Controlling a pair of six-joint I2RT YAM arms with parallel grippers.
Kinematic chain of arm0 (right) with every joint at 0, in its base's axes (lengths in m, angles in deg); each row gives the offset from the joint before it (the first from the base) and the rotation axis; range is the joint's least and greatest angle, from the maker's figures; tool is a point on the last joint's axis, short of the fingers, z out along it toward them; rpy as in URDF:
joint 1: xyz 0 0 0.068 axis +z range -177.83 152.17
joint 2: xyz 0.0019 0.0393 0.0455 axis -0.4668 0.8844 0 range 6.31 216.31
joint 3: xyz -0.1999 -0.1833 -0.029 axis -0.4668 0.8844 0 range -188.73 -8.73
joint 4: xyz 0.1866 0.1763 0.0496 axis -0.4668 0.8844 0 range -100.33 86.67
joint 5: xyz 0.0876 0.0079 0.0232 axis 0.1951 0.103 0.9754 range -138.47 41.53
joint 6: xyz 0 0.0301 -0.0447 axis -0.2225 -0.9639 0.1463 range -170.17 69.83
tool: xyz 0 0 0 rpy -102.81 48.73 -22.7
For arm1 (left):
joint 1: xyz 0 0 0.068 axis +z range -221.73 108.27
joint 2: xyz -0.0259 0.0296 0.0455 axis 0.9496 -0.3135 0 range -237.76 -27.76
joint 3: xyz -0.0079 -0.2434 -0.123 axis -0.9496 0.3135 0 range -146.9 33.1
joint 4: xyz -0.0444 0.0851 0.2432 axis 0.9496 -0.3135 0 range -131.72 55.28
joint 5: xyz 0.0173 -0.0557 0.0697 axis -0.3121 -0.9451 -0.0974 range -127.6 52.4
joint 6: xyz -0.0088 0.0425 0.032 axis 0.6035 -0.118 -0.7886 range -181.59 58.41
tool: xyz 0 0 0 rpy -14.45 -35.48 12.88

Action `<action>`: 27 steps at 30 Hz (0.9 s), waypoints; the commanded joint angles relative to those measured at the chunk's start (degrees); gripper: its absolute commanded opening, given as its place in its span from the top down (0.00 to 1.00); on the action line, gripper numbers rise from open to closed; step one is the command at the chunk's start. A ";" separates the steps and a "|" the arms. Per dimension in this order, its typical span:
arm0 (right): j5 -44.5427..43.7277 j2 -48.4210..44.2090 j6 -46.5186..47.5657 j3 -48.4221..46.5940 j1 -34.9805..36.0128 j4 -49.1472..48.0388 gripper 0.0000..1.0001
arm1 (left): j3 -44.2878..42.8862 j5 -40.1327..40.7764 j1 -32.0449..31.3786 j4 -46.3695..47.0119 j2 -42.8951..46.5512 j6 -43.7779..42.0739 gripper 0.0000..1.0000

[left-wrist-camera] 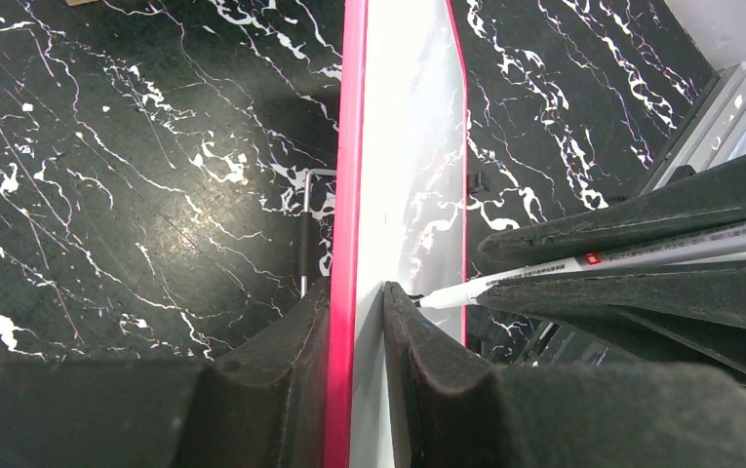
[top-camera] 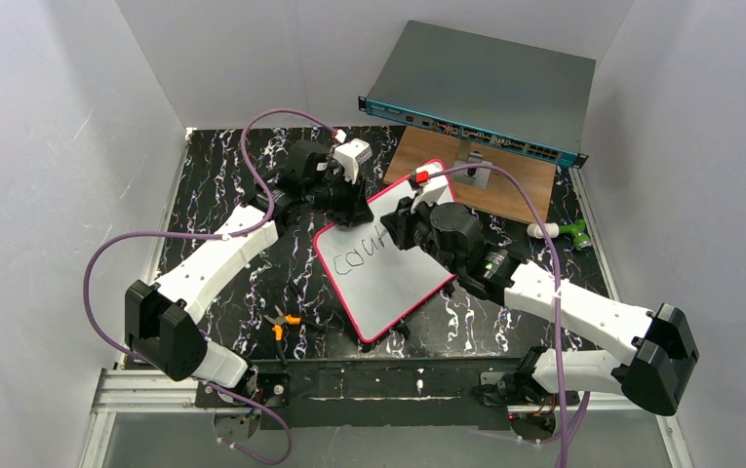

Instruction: Write a sentence on the whiteboard

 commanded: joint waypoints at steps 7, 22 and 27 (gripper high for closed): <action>-1.18 1.82 1.87 -4.65 -1.52 -2.62 0.99 | -2.04 2.01 0.10 1.47 1.93 -1.91 1.00; 5.16 -1.63 2.65 -7.33 -2.94 2.12 0.99 | -2.32 2.62 0.06 1.03 2.23 -2.07 1.00; 5.33 -8.82 1.03 -5.07 -2.08 5.76 0.99 | -2.41 2.57 0.06 0.77 2.51 -2.22 1.00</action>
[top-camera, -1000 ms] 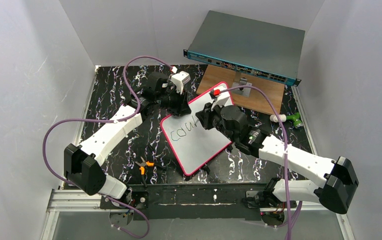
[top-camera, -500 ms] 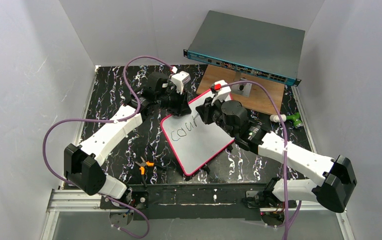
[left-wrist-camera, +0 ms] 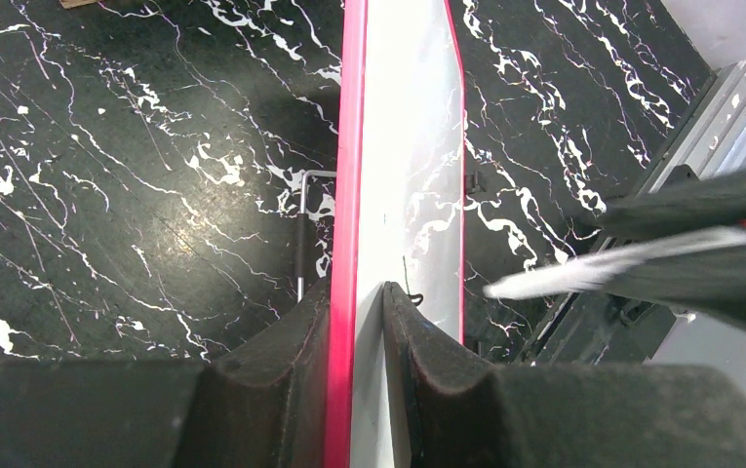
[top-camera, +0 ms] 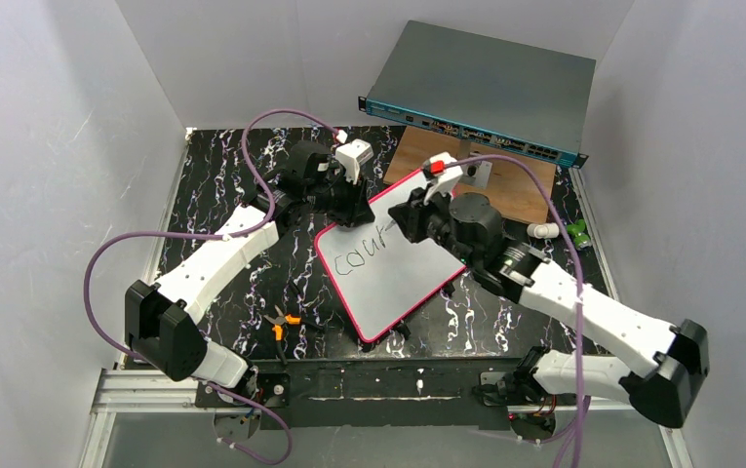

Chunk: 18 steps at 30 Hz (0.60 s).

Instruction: Write a sentence on the whiteboard

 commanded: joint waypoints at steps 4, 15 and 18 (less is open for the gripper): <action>-3.49 -10.96 0.16 2.35 0.48 2.28 0.99 | -2.48 2.24 0.12 0.64 2.39 -2.42 1.00; -2.93 -14.55 2.65 6.29 0.05 2.01 0.99 | -3.46 -0.17 0.08 -1.50 2.58 -3.14 1.00; -2.46 -14.85 3.34 6.80 -0.27 1.66 0.99 | -3.15 -0.72 0.12 -1.86 2.91 -3.19 1.00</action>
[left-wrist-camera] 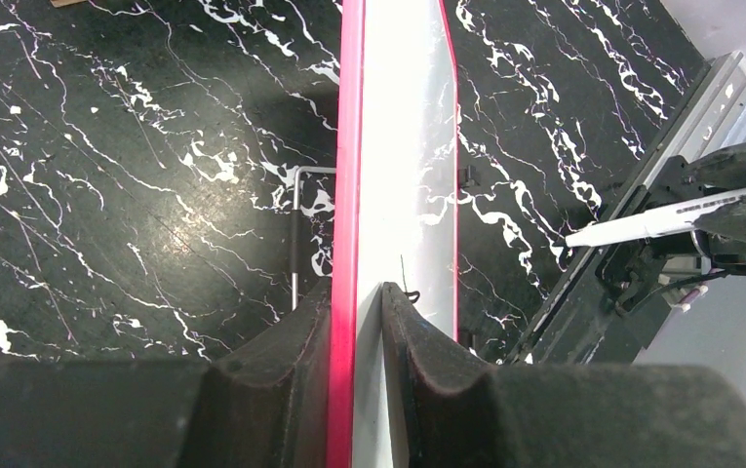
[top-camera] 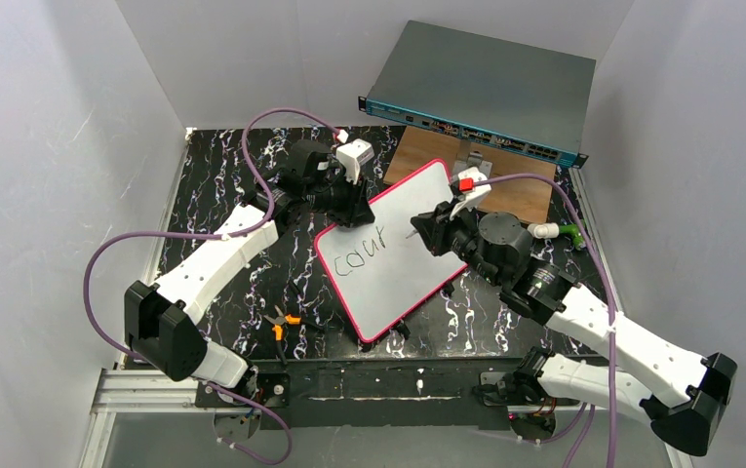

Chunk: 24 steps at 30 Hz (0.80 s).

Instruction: Write a sentence on the whiteboard

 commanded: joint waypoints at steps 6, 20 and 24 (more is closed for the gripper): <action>1.51 -1.94 1.47 0.92 -1.39 -3.49 0.99 | -1.89 -0.11 0.19 -1.13 3.32 -2.51 1.00; 1.76 -1.83 -0.35 0.83 -3.78 -4.54 0.99 | -1.92 -0.13 0.19 -1.49 3.21 -2.89 1.00; 0.07 -2.75 -2.12 1.95 -3.89 -6.53 0.99 | -1.64 -0.12 0.19 -1.68 3.37 -3.10 1.00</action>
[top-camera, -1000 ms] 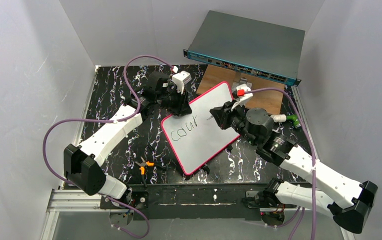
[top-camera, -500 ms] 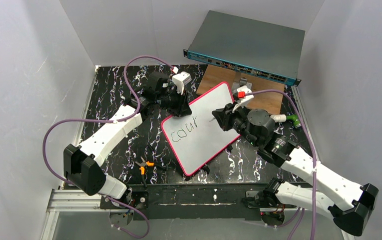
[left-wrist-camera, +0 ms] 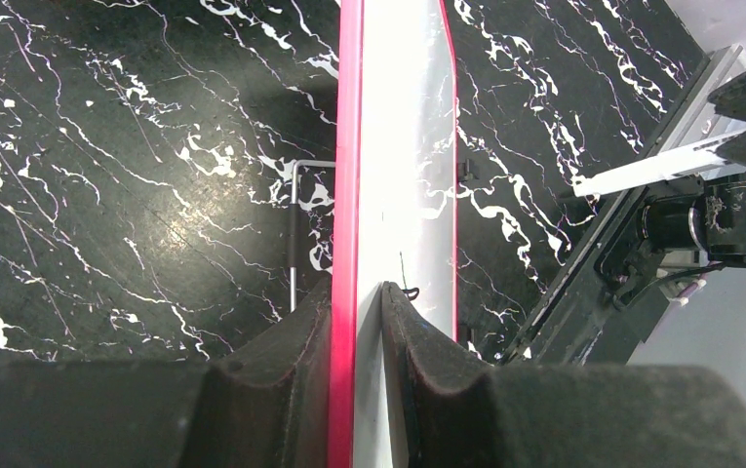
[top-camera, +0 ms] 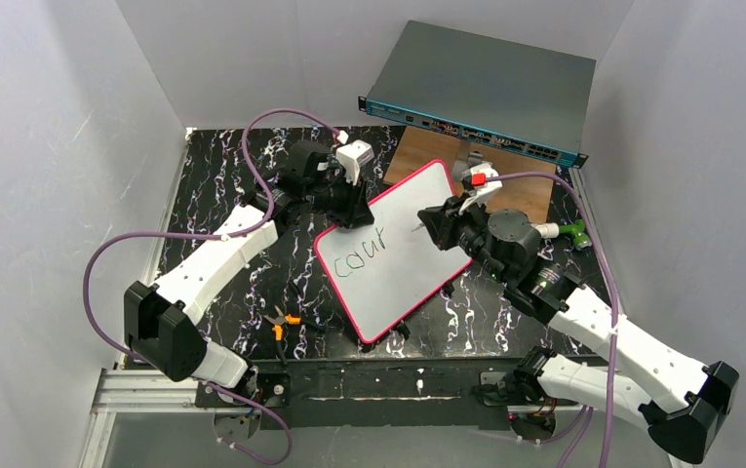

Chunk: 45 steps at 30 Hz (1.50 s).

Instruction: Write a sentence on the whiteboard

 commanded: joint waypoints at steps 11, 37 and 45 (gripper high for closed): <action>-0.41 -2.28 -4.03 3.66 -0.33 -8.18 0.99 | -1.07 0.60 0.12 -1.20 4.27 -3.59 1.00; 2.02 0.11 -4.11 2.19 -0.42 -7.68 0.99 | -0.40 0.59 0.17 -0.71 4.54 -4.14 1.00; 2.70 1.38 -4.16 1.61 -0.42 -7.81 0.99 | -0.31 0.51 0.17 -0.47 4.48 -3.96 1.00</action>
